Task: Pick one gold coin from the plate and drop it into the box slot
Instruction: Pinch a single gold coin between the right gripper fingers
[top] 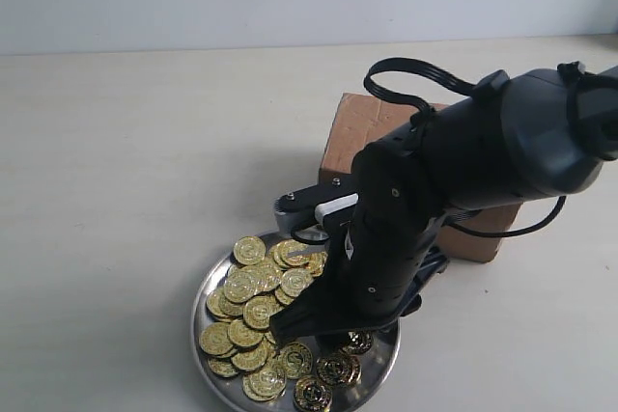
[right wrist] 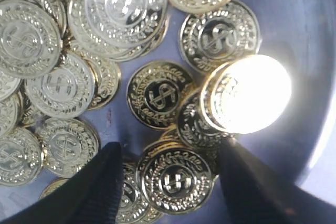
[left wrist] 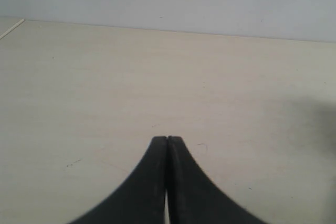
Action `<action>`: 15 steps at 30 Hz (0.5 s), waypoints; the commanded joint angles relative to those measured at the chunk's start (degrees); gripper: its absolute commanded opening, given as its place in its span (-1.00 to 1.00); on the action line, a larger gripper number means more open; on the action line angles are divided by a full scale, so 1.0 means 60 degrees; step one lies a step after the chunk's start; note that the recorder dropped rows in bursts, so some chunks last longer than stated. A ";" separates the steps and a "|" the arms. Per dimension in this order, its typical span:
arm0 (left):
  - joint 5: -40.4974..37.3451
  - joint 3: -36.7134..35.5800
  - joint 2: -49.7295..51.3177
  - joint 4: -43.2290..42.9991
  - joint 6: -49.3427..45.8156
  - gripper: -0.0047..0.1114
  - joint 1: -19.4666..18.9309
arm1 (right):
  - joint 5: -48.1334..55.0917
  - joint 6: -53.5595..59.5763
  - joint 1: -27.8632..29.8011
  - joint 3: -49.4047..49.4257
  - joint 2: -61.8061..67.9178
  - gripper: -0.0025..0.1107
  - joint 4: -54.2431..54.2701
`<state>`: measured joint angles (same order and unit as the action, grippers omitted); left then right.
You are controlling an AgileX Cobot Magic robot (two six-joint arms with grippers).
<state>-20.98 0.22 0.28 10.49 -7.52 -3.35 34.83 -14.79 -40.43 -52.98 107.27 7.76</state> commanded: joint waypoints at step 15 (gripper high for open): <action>0.0095 -0.0036 -0.0046 0.0023 0.0037 -0.92 -0.0022 | -0.0094 -0.0037 0.0038 -0.0019 -0.0241 -0.40 0.0034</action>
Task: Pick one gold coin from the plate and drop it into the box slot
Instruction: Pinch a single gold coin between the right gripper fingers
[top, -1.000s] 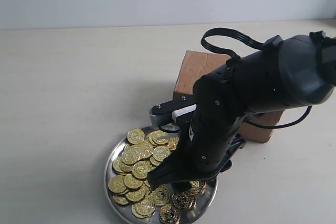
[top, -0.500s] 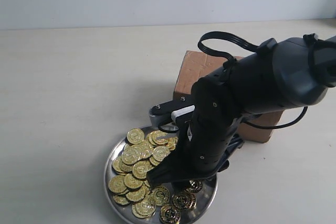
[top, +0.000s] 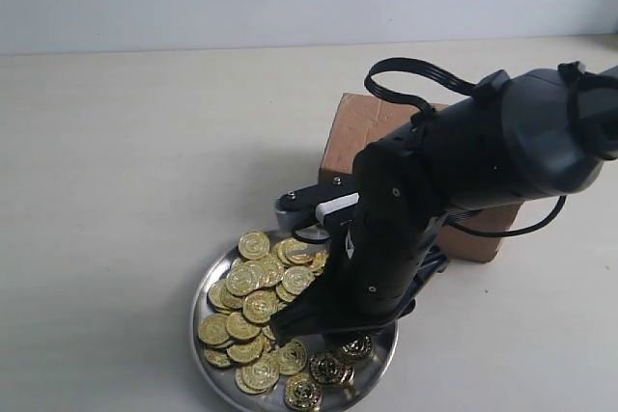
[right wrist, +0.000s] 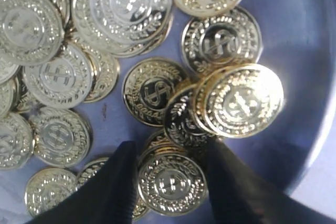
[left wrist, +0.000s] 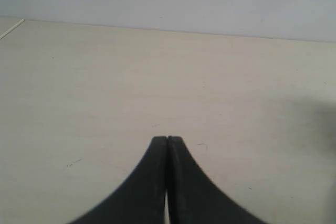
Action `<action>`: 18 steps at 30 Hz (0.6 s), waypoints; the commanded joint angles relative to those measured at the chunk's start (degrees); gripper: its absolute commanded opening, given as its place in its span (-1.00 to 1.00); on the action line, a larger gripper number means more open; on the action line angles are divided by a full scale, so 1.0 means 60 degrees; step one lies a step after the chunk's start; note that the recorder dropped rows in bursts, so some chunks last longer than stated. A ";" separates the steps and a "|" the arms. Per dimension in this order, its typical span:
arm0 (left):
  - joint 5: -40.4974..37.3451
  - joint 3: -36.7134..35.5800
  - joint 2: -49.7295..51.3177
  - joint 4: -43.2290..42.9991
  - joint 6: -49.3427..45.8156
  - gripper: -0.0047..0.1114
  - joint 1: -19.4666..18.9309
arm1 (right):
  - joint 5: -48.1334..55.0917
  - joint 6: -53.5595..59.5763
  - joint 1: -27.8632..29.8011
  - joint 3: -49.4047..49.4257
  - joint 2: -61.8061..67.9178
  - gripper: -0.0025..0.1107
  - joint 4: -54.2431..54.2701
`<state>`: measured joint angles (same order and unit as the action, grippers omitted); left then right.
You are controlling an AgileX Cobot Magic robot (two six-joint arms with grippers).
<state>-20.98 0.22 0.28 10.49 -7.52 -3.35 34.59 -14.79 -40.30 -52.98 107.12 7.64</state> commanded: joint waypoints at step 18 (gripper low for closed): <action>0.0095 -0.0036 -0.0046 0.0023 0.0037 -0.92 -0.0022 | 0.0099 0.0469 -0.0001 -0.0019 -0.0681 -0.43 0.0349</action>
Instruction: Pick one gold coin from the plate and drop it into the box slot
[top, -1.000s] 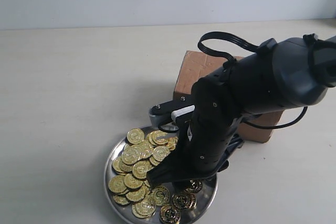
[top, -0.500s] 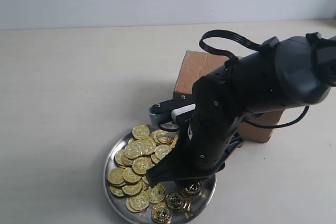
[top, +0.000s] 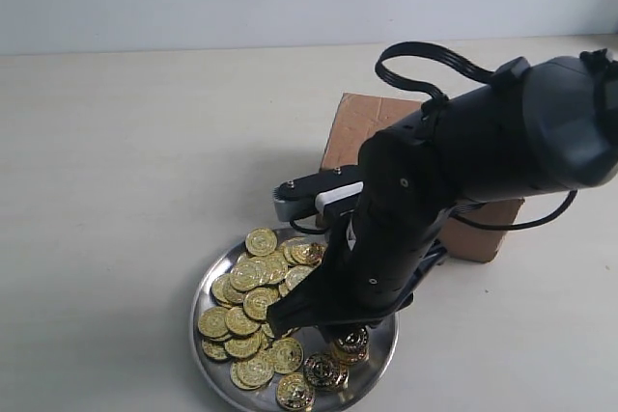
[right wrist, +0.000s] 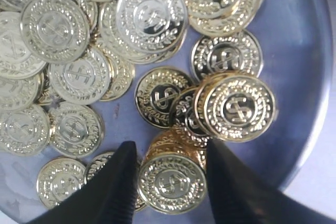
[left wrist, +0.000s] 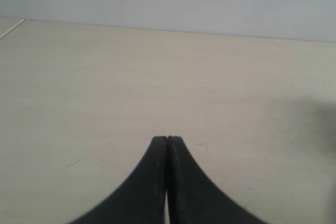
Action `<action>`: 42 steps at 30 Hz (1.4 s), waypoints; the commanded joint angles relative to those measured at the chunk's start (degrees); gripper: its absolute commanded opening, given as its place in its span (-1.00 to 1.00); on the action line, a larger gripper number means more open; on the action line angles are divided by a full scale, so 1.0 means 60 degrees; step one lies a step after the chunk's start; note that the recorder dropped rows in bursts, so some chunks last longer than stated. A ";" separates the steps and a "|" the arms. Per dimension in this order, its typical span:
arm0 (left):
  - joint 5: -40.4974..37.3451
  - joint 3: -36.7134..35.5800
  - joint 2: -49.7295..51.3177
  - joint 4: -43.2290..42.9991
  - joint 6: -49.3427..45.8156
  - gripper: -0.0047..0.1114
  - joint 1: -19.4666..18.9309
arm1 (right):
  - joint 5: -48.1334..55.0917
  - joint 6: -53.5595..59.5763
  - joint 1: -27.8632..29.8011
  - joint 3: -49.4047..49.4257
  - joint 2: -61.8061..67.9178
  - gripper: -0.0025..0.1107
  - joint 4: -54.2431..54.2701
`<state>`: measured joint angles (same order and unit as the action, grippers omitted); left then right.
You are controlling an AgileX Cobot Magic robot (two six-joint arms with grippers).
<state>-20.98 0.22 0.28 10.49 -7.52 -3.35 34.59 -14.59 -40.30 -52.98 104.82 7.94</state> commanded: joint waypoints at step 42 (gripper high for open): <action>0.3147 -0.0036 -0.0046 0.6362 0.1068 -0.92 -0.0022 | 0.2423 0.2870 -0.0001 -0.2009 -0.2084 -0.43 0.2139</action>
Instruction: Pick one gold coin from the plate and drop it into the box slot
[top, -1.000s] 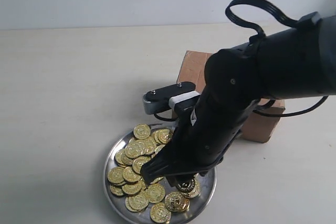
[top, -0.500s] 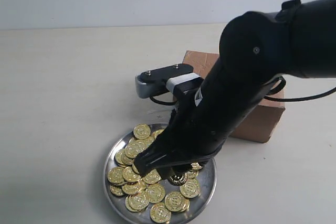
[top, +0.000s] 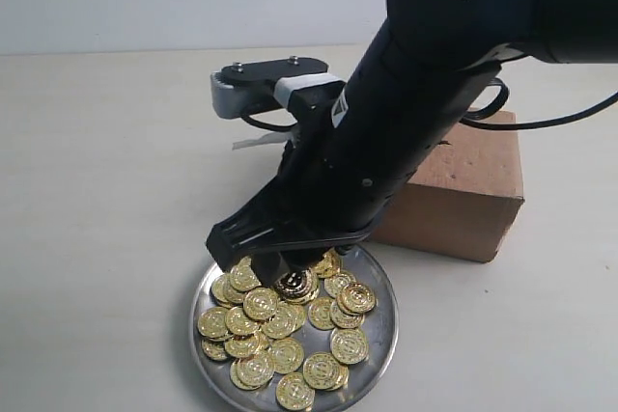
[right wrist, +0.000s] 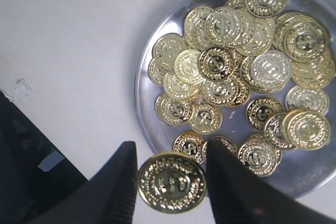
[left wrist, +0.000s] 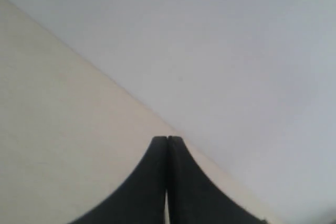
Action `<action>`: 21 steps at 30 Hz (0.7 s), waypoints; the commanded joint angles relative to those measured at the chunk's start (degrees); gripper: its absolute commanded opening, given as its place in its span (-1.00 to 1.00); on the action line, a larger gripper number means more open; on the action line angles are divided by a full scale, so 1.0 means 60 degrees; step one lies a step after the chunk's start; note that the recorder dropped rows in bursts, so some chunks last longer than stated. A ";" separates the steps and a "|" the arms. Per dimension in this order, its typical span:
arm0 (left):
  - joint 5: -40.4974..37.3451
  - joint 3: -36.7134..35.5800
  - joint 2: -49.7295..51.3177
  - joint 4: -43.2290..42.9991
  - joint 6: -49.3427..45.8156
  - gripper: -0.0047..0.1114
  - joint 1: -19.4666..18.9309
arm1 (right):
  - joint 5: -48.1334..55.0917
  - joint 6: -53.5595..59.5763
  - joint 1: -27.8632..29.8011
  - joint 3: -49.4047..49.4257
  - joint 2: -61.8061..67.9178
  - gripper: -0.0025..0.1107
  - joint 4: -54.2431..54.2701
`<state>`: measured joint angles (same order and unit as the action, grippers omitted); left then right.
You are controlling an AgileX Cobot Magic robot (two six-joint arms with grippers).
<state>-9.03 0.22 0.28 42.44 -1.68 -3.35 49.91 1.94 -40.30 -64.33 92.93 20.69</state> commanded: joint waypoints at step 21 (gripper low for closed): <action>-0.1877 -0.0036 0.1395 0.5127 -0.2777 -0.66 -0.0022 | -0.1334 0.0152 -0.0001 -0.0116 -0.0103 -0.43 -0.0190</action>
<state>-17.16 0.22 7.42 65.70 -12.06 -3.35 43.69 3.04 -40.30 -64.65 92.93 20.01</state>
